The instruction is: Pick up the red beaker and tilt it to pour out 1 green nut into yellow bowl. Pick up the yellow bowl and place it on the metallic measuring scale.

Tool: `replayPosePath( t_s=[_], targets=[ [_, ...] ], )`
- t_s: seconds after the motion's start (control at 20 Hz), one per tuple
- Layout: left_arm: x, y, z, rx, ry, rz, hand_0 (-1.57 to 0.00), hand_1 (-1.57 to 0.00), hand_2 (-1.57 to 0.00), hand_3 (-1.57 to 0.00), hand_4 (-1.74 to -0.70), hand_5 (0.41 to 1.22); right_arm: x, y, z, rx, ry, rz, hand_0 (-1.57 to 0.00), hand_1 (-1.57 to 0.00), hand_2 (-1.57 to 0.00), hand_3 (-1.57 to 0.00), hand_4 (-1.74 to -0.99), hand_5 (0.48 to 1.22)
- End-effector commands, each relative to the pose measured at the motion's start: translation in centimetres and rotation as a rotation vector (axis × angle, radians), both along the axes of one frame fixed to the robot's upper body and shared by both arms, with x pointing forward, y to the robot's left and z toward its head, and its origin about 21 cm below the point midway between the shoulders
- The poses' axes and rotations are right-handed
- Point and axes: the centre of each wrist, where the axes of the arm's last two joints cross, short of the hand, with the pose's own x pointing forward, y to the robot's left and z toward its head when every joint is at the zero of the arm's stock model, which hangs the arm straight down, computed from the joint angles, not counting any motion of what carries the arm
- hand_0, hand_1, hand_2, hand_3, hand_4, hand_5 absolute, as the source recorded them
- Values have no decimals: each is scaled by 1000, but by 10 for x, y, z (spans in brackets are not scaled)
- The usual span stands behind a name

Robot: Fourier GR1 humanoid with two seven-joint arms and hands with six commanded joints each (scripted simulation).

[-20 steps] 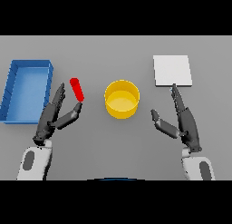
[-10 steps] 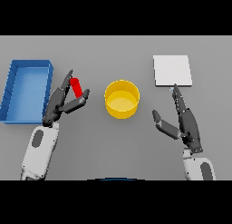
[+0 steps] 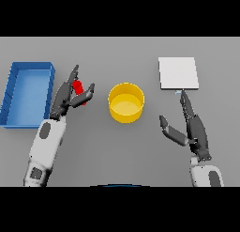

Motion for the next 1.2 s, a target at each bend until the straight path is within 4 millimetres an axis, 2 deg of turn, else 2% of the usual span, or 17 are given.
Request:
replayPosePath(
  t_s=[0.0, 0.1, 0.15, 0.2, 0.25, 0.3, 0.35, 0.4, 0.5, 0.6, 0.75, 0.95, 1.05, 1.15],
  targets=[
    [2, -3, -3, -33, -8, 6, 1, 1, 1, 1, -1270, 700, 2, 2, 1, 4, 4, -2, 1, 1, 1, 1, -1244, 643],
    [5, 0, -9, -68, -12, 25, 1, 1, -6, 1, -1303, 719, 2, -2, 2, 0, -2, -3, 1, 1, 1, 1, -1246, 646],
    [6, -5, -11, -82, -14, 20, -4, -7, -54, -37, -1328, 738, 3, -2, 3, 5, 1, -7, 1, 1, 1, 1, -1244, 644],
    [8, -8, -13, -98, -20, 22, -81, -94, -157, -133, -1364, 761, 4, -2, 5, 3, -12, -5, 1, 1, 1, 1, -1242, 645],
    [9, -10, -15, -110, -29, 36, -207, -230, -287, -254, -1401, 787, 3, -1, 4, 1, -5, -3, 1, 1, 1, 1, -1240, 645],
    [8, -12, -17, -106, -39, 55, -379, -406, -457, -518, -1410, 874, 0, -1, 4, -5, -8, -5, 1, 1, 1, 1, -1236, 647],
    [7, -14, -19, -84, -32, 79, -551, -588, -662, -728, -1471, 943, 3, -1, 5, -3, -5, -10, 1, 1, 1, 1, -1237, 648],
    [10, -19, -18, -45, -30, 84, -755, -783, -844, -884, -1519, 999, 1, -1, 2, 0, -5, -6, 1, 1, 1, 1, -1239, 648],
    [11, -23, -16, 4, -47, 64, -1049, -1067, -1106, -1058, -1589, 1079, 2, 1, 5, 0, -3, -6, 1, 1, 1, 1, -1239, 648],
    [10, -25, -17, -4, -59, 53, -1237, -1248, -1273, -1154, -1636, 1130, 3, -1, 2, -5, -6, -1, 1, 1, 1, 1, -1242, 650],
    [10, -24, -15, 9, -57, 58, -1400, -1406, -1419, -1357, -1542, 1174, 1, 0, 2, 18, -15, 9, 1, 1, 1, 1, -1255, 644],
    [13, -23, -1, -148, -110, 28, -1501, -1503, -1509, -1484, -1660, 1150, 3, 0, 2, 7, -6, -1, 1, 1, 1, 1, -1246, 644],
    [15, -15, 12, -174, -138, 27, -1526, -1528, -1531, -1515, -1689, 1140, 1, -1, 3, -6, -23, 2, 1, 1, 1, 1, -1236, 644],
    [17, -17, 24, -168, -143, 10, -1542, -1543, -1545, -1535, -1708, 1132, -1, -1, 1, -14, -16, 4, 1, 1, 1, 1, -1228, 645]
  ],
)
